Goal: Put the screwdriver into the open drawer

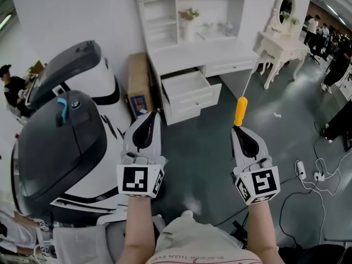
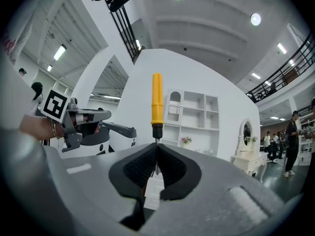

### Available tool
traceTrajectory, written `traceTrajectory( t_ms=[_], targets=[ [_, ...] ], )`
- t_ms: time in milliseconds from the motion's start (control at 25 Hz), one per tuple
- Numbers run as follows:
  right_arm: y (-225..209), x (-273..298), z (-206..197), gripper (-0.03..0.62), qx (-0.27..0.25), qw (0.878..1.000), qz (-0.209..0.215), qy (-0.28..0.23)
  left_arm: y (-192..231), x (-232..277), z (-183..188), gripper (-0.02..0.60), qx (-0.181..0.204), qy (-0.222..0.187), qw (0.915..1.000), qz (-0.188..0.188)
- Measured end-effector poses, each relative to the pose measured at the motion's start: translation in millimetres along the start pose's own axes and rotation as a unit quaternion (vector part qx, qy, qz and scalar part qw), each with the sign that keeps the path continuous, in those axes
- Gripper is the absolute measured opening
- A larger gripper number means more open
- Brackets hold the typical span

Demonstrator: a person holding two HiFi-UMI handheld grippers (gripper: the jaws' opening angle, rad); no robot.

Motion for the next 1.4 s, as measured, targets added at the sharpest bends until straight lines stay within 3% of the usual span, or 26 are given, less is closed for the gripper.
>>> traceTrajectory(
  t_ms=[480, 920, 1160, 1400],
  targets=[
    [-8, 52, -10, 0.012, 0.011, 1.0, -0.008, -0.002, 30, 30, -24, 0.018, 0.001, 0.005, 1.0, -0.008],
    [-40, 97, -22, 0.012, 0.024, 1.0, 0.011, -0.007, 42, 62, -40, 0.02, -0.004, 0.014, 0.9998, 0.013],
    [-68, 143, -36, 0.012, 0.033, 0.999, 0.031, -0.007, 46, 109, -57, 0.02, 0.018, 0.02, 0.9993, 0.024],
    [-119, 190, -45, 0.012, 0.037, 0.998, 0.04, -0.003, 46, 174, -76, 0.02, 0.016, 0.026, 0.9988, 0.038]
  ],
)
Point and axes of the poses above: the fingertips, and each gripper's own axes: x forward along the fingers, y to its left, z out of its top, the point moved 6 cm from there along -x, backward along the fingers, and after that the axes turned 14 degrees about z, right-handed, at the moved point
